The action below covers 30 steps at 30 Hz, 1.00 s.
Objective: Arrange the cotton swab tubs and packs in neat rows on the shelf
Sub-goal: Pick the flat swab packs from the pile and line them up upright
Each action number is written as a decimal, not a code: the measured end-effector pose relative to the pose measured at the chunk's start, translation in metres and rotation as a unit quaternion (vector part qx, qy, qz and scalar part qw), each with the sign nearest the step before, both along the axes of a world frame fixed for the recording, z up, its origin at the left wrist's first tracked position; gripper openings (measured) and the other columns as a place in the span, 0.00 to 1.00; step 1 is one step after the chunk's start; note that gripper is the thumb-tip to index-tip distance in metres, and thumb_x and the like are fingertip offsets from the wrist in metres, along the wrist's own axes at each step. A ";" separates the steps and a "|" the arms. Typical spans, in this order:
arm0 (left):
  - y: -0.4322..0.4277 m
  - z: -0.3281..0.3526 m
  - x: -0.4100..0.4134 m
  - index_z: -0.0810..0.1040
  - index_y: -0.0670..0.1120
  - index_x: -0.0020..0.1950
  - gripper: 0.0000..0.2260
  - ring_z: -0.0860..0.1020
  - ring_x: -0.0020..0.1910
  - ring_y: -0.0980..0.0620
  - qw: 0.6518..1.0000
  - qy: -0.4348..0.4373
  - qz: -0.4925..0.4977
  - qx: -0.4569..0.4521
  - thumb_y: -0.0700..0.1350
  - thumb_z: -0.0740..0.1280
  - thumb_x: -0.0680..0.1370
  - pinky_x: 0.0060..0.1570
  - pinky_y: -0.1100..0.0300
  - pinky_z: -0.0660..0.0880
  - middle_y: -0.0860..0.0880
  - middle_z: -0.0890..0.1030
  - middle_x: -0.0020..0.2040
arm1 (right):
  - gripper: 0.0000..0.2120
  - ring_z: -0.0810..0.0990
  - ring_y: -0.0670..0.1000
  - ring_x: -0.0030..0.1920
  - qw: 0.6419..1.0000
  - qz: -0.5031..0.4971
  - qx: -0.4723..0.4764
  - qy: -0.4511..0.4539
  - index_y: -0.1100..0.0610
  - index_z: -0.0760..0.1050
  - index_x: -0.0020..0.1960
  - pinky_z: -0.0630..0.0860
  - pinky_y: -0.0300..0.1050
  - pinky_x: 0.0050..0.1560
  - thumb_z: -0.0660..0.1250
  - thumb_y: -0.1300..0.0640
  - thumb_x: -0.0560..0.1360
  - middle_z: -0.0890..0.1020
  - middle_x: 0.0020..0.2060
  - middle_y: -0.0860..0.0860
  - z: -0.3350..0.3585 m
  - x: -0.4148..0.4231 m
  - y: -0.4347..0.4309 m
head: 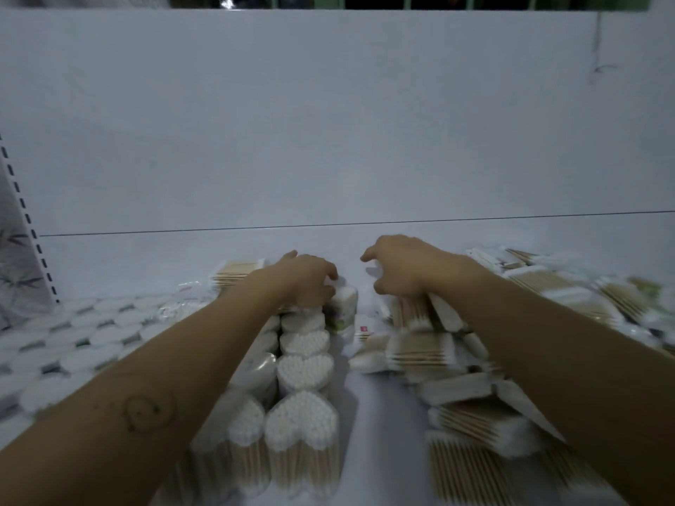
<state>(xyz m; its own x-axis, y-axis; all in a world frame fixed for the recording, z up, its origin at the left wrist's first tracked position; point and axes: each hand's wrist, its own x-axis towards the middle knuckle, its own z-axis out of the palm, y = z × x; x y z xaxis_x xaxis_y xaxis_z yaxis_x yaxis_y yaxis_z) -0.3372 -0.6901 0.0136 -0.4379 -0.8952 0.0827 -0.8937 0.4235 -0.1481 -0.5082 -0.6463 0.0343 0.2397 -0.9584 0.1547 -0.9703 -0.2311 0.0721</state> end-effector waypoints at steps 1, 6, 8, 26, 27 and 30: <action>0.008 0.001 -0.002 0.68 0.52 0.72 0.19 0.67 0.71 0.48 1.000 0.012 -0.009 0.000 0.51 0.58 0.82 0.73 0.50 0.53 0.48 0.71 0.71 | 0.27 0.67 0.55 0.71 1.000 -0.001 -0.008 0.000 0.51 0.65 0.75 0.65 0.48 0.68 0.66 0.53 0.77 0.67 0.72 0.52 0.005 -0.007 0.007; 0.048 0.014 -0.030 0.68 0.53 0.72 0.19 0.69 0.68 0.48 0.998 0.043 -0.054 -0.011 0.54 0.58 0.82 0.70 0.51 0.58 0.49 0.72 0.70 | 0.26 0.67 0.54 0.71 0.999 -0.021 -0.019 0.020 0.48 0.66 0.73 0.63 0.50 0.68 0.66 0.48 0.77 0.68 0.71 0.51 0.021 -0.044 0.035; 0.063 0.020 -0.046 0.67 0.53 0.73 0.20 0.69 0.69 0.49 0.997 0.039 -0.071 -0.011 0.55 0.58 0.82 0.70 0.52 0.60 0.50 0.71 0.71 | 0.26 0.67 0.55 0.70 0.999 -0.032 -0.015 0.024 0.48 0.66 0.73 0.63 0.51 0.67 0.66 0.46 0.77 0.69 0.71 0.51 0.023 -0.059 0.042; 0.101 0.008 -0.182 0.67 0.55 0.73 0.27 0.69 0.68 0.47 0.993 0.081 -0.072 -0.053 0.64 0.62 0.76 0.70 0.46 0.61 0.49 0.71 0.70 | 0.25 0.69 0.55 0.68 0.995 -0.065 -0.038 -0.062 0.48 0.68 0.72 0.66 0.53 0.67 0.68 0.52 0.76 0.69 0.71 0.52 0.023 -0.199 0.092; 0.104 0.006 -0.189 0.67 0.56 0.73 0.27 0.69 0.68 0.47 0.992 0.088 -0.074 -0.053 0.65 0.62 0.76 0.70 0.45 0.60 0.49 0.71 0.70 | 0.25 0.69 0.54 0.68 0.994 -0.065 -0.040 -0.073 0.48 0.68 0.71 0.66 0.54 0.68 0.69 0.52 0.76 0.69 0.70 0.51 0.021 -0.205 0.093; 0.110 -0.003 -0.207 0.67 0.57 0.73 0.26 0.66 0.71 0.46 0.991 0.100 -0.071 -0.058 0.64 0.62 0.76 0.73 0.42 0.53 0.49 0.69 0.72 | 0.25 0.69 0.54 0.69 0.991 -0.058 -0.049 -0.111 0.47 0.69 0.71 0.66 0.53 0.68 0.70 0.50 0.75 0.70 0.70 0.51 0.012 -0.217 0.097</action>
<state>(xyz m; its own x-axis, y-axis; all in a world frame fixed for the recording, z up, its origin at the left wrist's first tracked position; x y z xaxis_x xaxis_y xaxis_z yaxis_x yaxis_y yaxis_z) -0.5441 -0.5804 0.0104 -0.5226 -0.8056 0.2790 -0.8430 0.5371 -0.0284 -0.7252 -0.5496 0.0466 0.0784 -0.9550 0.2860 -0.9843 -0.1197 -0.1299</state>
